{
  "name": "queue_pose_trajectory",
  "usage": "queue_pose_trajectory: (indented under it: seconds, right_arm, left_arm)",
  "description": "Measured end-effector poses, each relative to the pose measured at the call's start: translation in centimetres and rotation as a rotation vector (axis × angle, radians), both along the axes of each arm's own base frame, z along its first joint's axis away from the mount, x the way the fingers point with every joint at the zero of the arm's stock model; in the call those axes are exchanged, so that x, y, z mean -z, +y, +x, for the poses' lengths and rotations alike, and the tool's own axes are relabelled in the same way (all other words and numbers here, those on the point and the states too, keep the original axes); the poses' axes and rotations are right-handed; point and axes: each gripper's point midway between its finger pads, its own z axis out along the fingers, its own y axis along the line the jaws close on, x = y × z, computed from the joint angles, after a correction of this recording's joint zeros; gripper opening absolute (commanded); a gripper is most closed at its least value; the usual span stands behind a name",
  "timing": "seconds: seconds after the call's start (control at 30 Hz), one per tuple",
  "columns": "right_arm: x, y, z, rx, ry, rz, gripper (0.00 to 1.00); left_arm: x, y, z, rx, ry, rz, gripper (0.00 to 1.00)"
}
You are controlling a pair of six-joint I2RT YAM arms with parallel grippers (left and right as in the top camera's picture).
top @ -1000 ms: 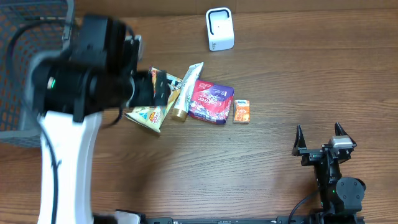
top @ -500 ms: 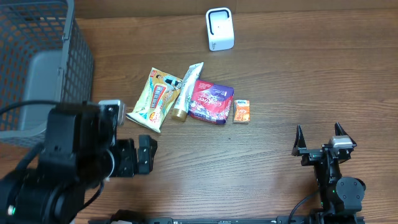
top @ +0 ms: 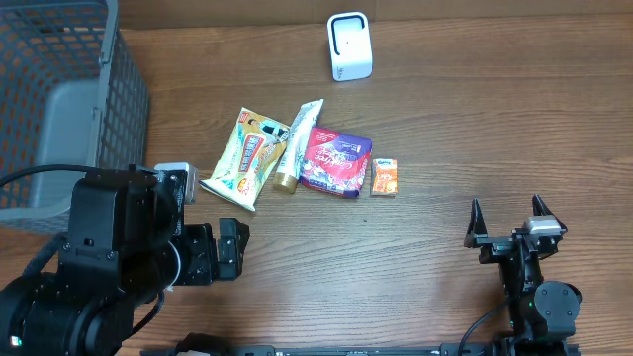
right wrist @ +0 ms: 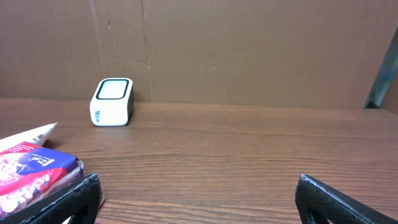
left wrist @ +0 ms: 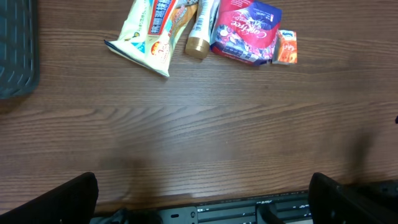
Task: Scan the item barcode
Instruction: 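Withdraw the left gripper toward the front left of the table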
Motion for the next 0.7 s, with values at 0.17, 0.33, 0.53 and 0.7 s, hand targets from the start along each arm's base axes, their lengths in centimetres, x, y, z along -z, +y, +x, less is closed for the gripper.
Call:
queue_pose_trajectory:
  seconds: [0.17, 0.33, 0.53, 0.7]
  right_arm:
    - [0.0, 0.0, 0.0, 0.0, 0.0, 0.0, 1.0]
    - [0.0, 0.0, 0.0, 0.0, -0.001, -0.001, 1.0]
    - [0.0, 0.0, 0.0, 0.0, -0.001, 0.0, 1.0]
    - [0.0, 0.0, 0.0, 0.0, 0.0, 0.0, 1.0]
  left_arm:
    - [-0.1, 0.0, 0.0, -0.003, -0.006, -0.003, 1.0]
    - [-1.1, -0.1, 1.0, 0.016, -0.141, -0.009, 1.0]
    - [-0.7, -0.4, 0.7, 0.118, -0.374, 0.008, 1.0]
    - [2.2, 0.4, -0.4, 0.125, -0.492, 0.035, 1.0]
